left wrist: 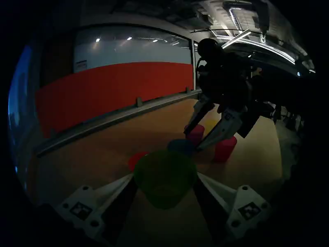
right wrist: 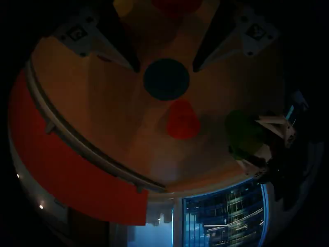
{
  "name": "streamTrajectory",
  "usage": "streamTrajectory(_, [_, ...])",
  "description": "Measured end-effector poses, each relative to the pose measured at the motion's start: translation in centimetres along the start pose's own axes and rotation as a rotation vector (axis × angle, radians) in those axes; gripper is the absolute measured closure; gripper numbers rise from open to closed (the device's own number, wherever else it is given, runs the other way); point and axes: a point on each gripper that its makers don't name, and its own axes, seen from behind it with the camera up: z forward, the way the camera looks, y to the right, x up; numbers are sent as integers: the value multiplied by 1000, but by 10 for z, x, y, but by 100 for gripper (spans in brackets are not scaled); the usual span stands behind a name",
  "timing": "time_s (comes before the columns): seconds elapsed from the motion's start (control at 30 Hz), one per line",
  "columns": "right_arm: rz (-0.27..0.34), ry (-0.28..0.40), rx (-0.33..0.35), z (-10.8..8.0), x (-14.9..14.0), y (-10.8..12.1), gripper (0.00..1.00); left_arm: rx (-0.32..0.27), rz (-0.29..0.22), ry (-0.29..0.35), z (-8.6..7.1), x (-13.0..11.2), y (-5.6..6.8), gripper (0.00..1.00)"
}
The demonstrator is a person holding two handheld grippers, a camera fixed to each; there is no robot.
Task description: Pour water
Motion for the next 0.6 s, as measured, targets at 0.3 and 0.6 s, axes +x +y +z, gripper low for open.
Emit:
streamTrajectory(0.3, [-9,-75,-4,6,-4,0,5,3,-8,9,-4,1,-4,13])
streamTrajectory(0.6, [-37,-169,-7,11,-10,1,5,6,-9,15,-7,-1,-7,13])
